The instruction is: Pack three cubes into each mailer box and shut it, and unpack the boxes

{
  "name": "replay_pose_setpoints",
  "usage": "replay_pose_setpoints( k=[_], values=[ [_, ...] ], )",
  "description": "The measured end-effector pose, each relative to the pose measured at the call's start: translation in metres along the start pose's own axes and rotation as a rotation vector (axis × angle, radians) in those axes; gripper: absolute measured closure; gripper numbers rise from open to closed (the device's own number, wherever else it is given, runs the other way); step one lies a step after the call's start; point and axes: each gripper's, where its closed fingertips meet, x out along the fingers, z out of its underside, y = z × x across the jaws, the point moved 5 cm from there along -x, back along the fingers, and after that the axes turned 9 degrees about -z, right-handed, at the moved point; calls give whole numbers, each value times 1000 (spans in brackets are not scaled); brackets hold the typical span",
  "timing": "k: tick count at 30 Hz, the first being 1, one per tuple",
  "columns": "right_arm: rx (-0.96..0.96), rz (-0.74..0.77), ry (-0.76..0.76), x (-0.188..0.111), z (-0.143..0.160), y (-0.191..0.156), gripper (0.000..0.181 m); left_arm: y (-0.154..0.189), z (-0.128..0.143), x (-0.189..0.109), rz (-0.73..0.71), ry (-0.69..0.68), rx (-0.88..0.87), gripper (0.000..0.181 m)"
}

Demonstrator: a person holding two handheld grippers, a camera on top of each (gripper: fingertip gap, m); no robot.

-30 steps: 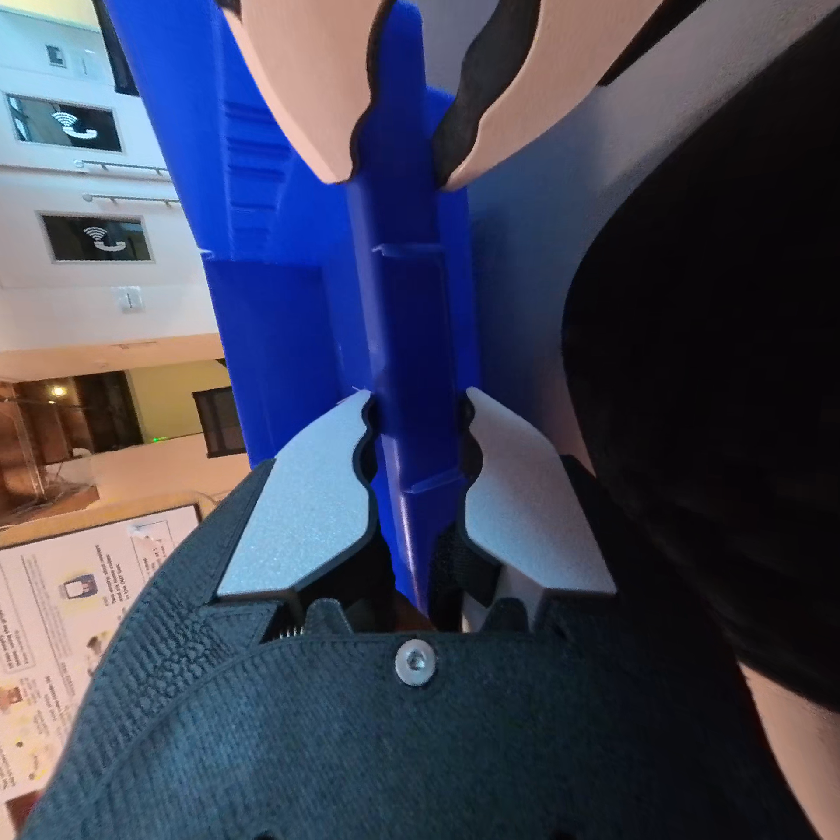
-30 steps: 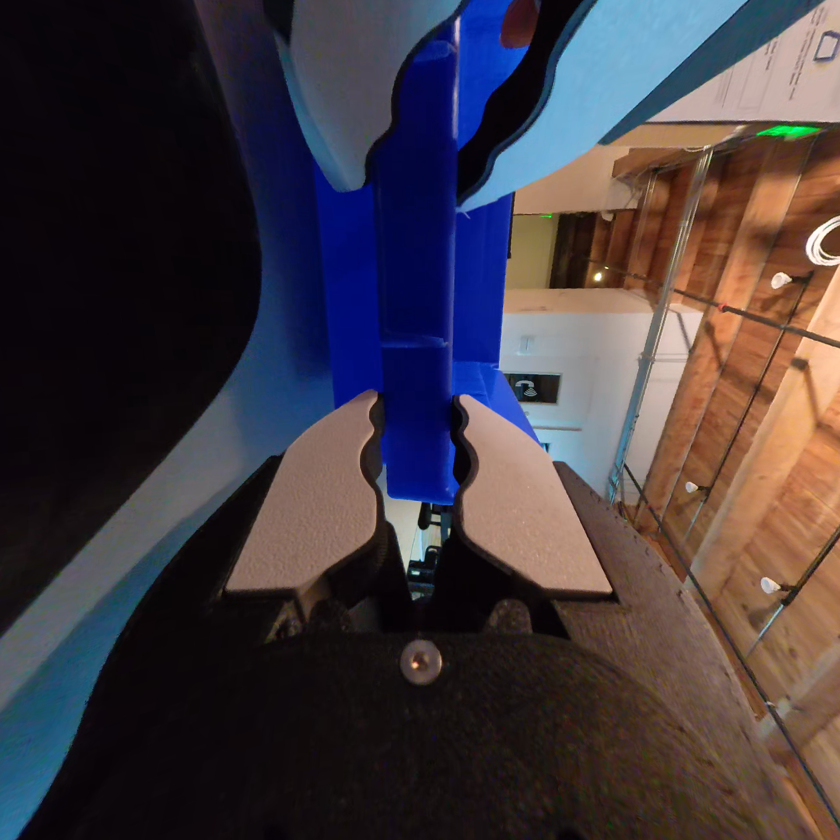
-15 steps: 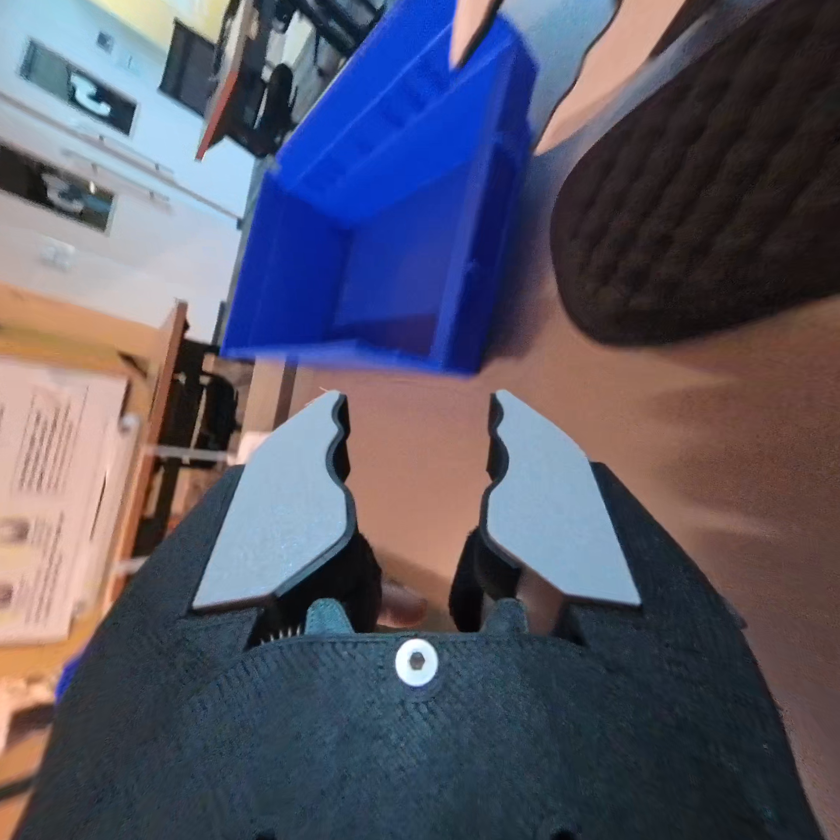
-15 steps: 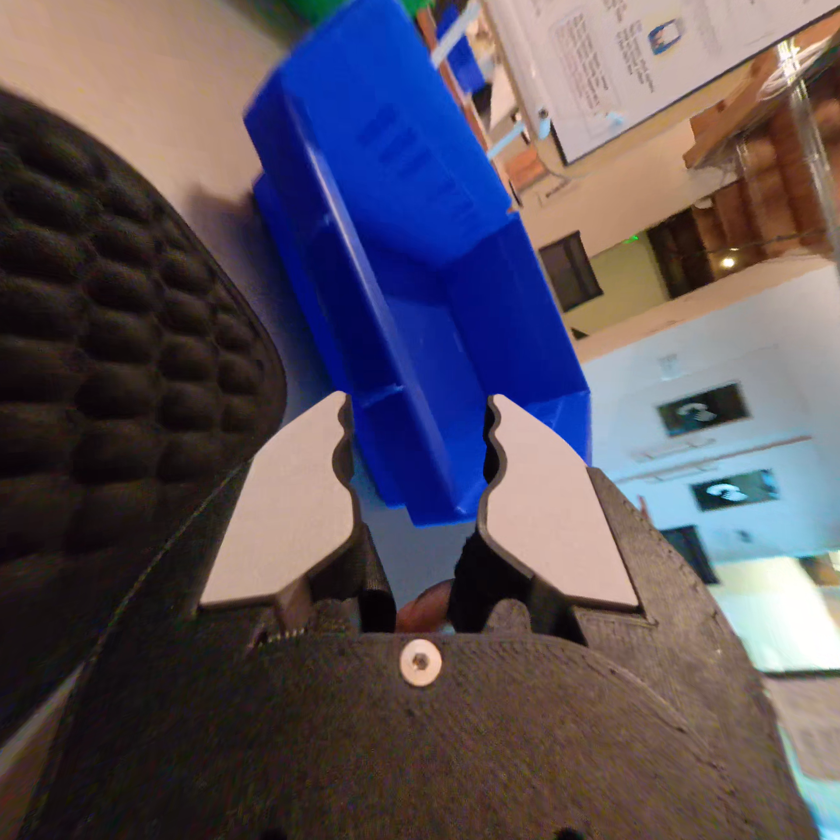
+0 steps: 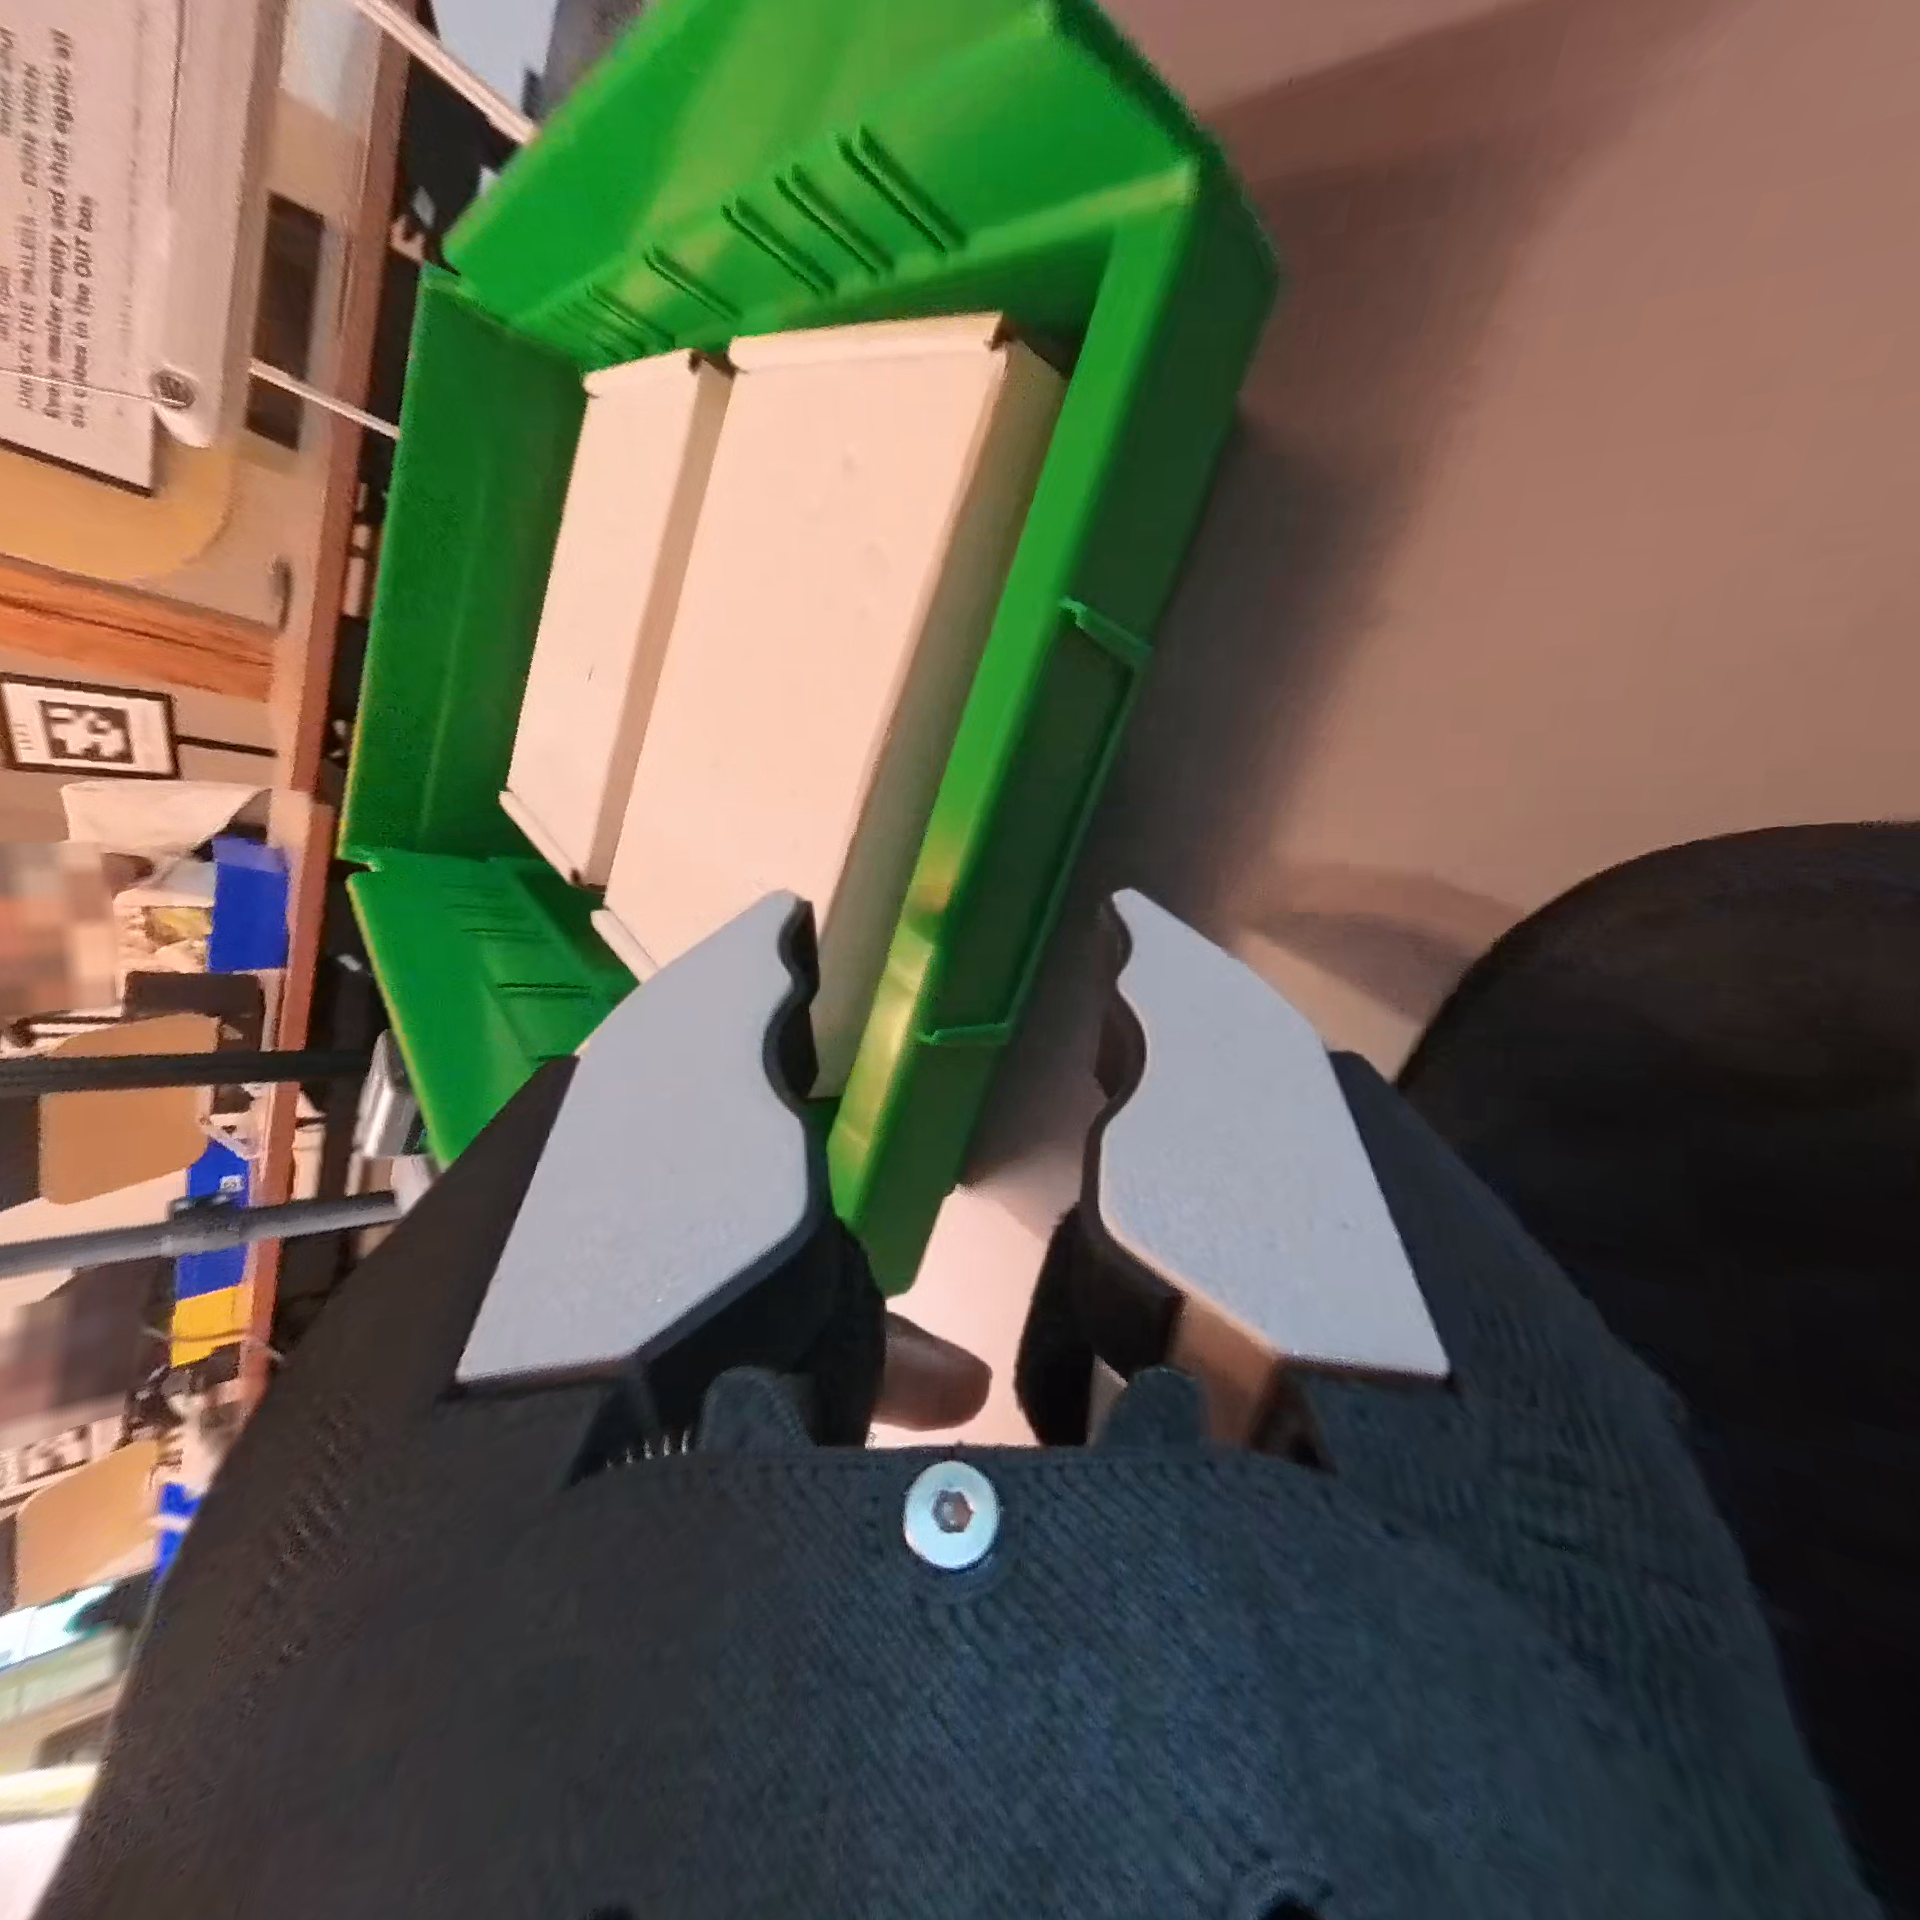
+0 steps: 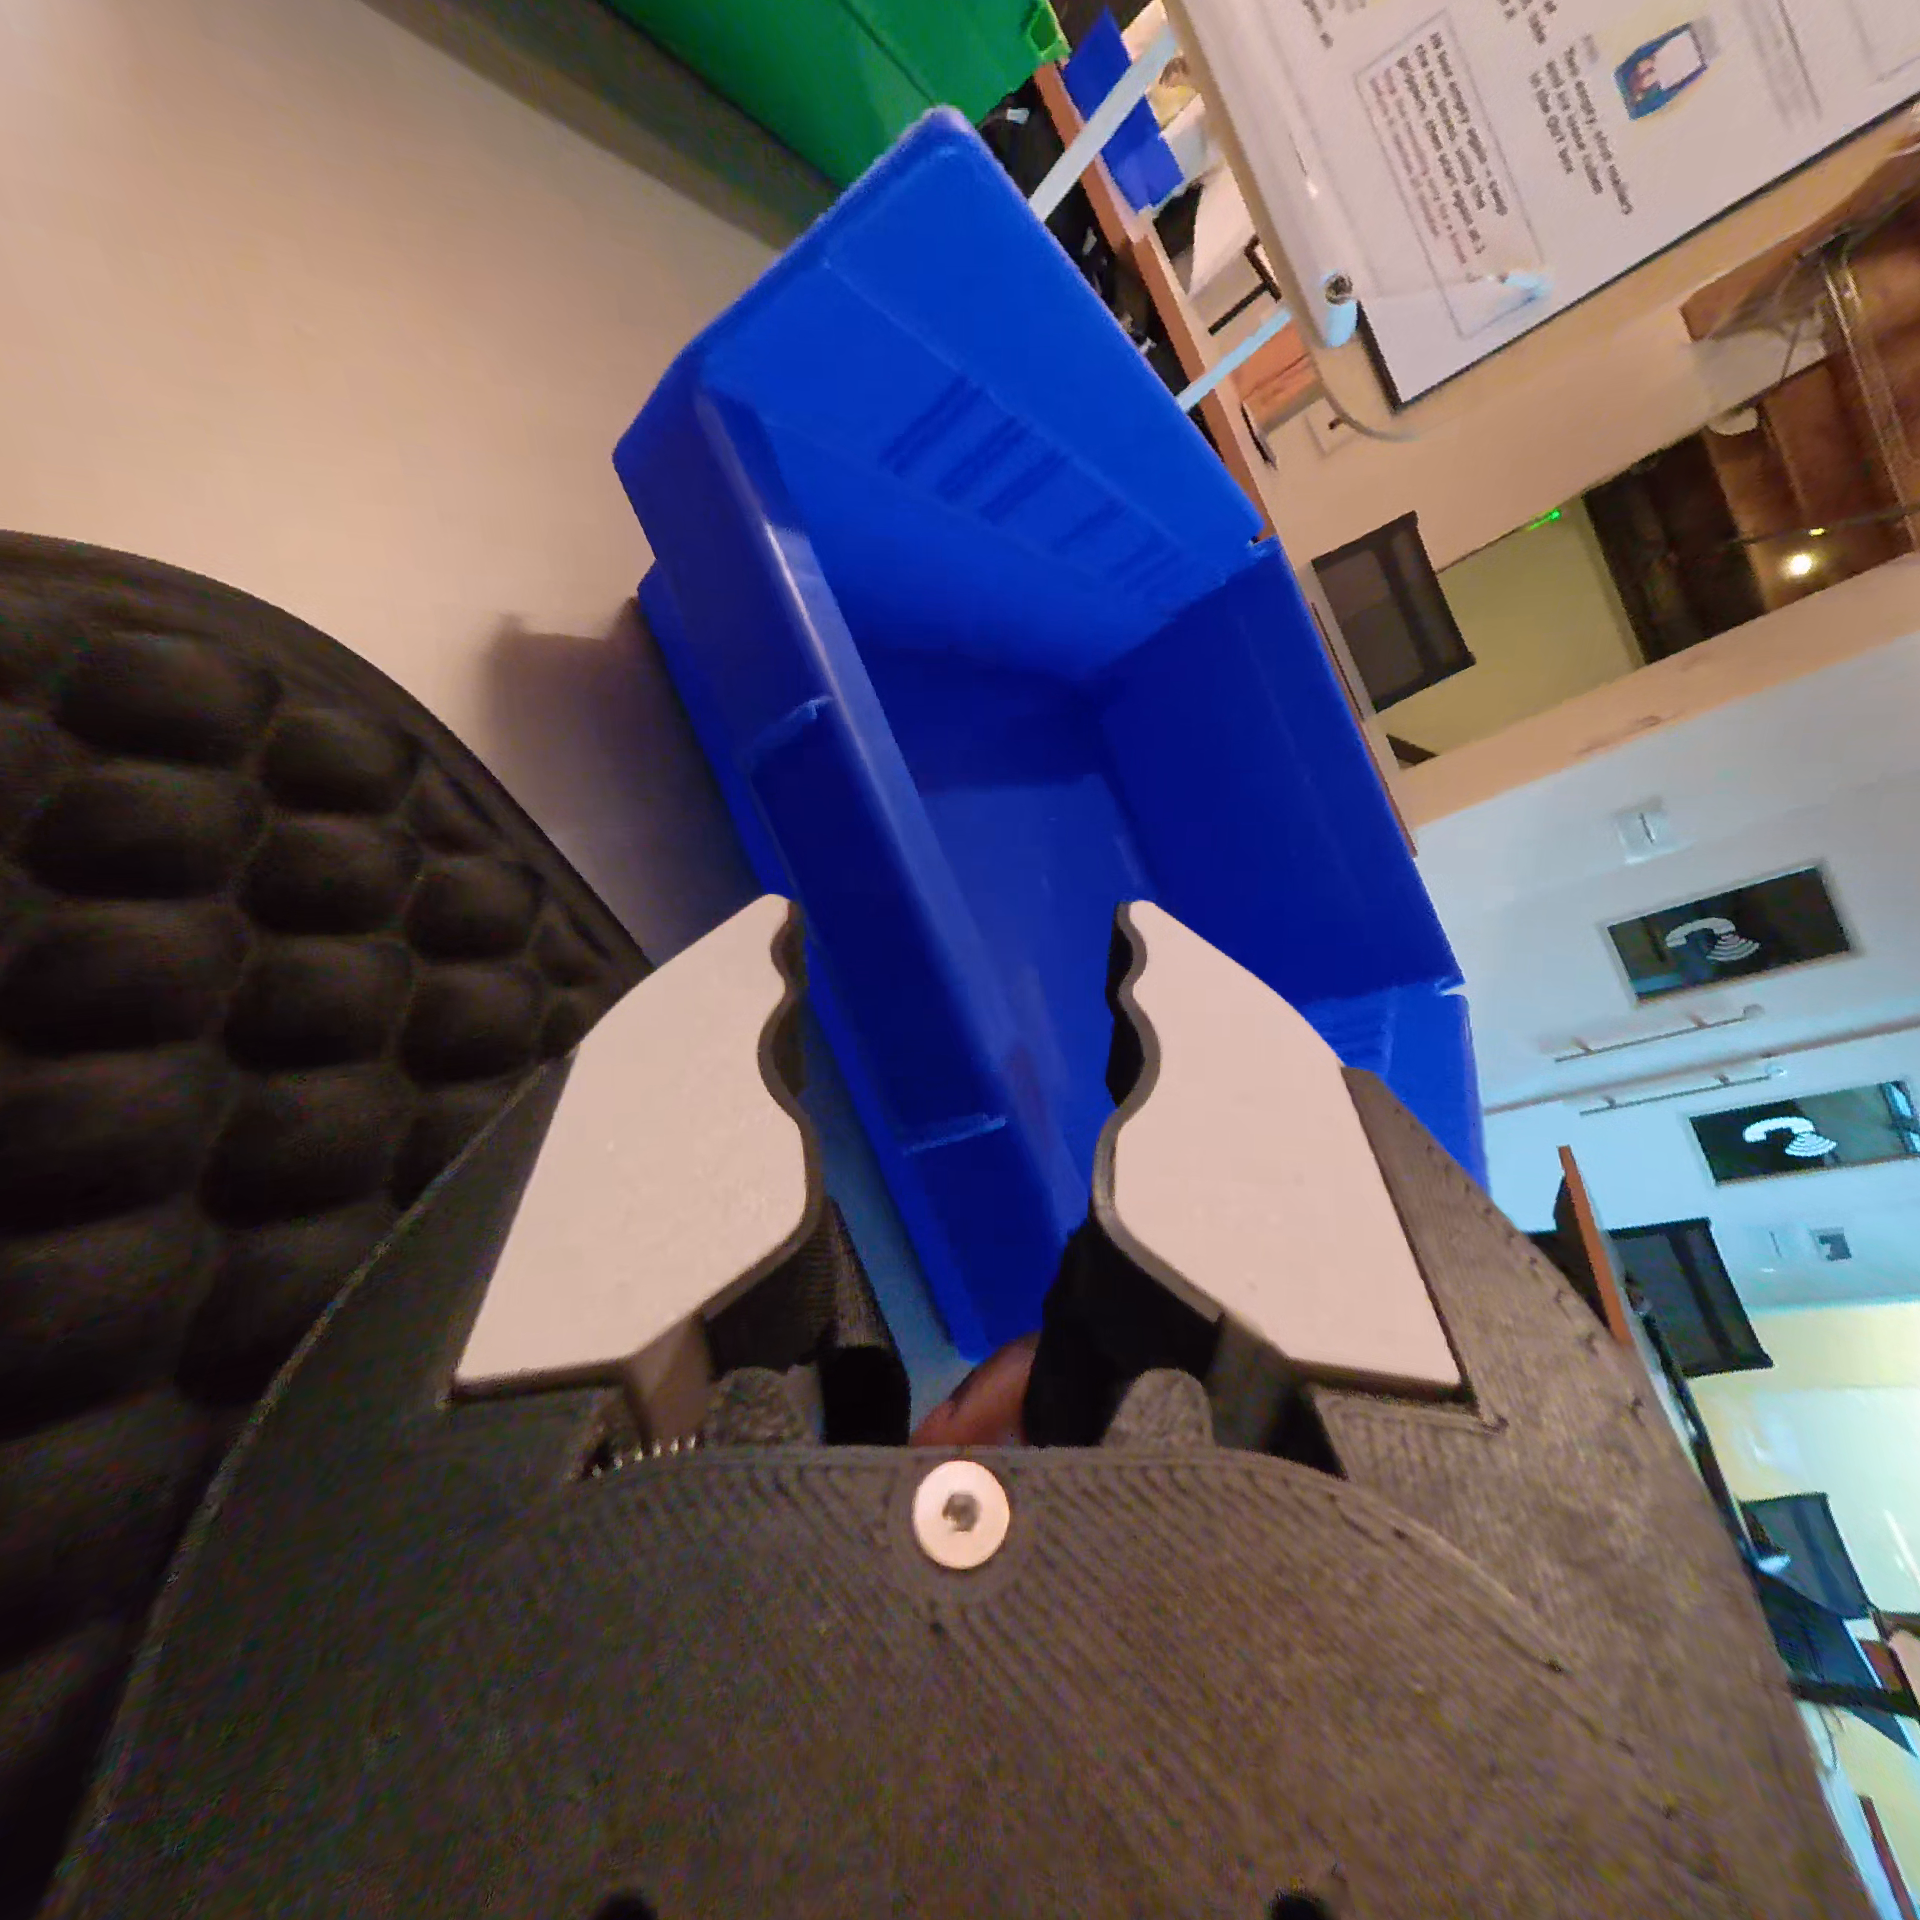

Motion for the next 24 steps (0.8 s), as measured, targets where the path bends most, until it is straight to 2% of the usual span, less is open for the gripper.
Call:
replay_pose_setpoints(
  k=[3, 4, 7, 9, 14, 22, 23, 24],
  values=[
    [14, -2, -5, -1, 3, 0, 127, 0, 12, 16, -7, -57, 95, 138],
    [19, -9, -6, -1, 4, 0, 129, 3, 14, 19, 12, -58, 109, 146],
    [5, 11, -61, 0, 9, 1, 137, 3, 15, 21, -20, -60, 111, 145],
    [-25, 28, -120, 1, 15, 2, 149, 3, 17, 19, -31, -80, 91, 145],
    [26, 72, -199, -3, 28, 10, 149, 1, 26, 12, -63, -131, 58, 145],
    [67, 101, -328, -16, 43, 20, 154, -3, 57, -11, -137, -213, 3, 144],
    [68, 142, -329, -21, 43, 25, 181, -3, 62, -15, -143, -221, -4, 144],
    [103, 82, -372, -23, 50, 22, 178, -4, 67, -19, -147, -225, -5, 144]
  ],
)
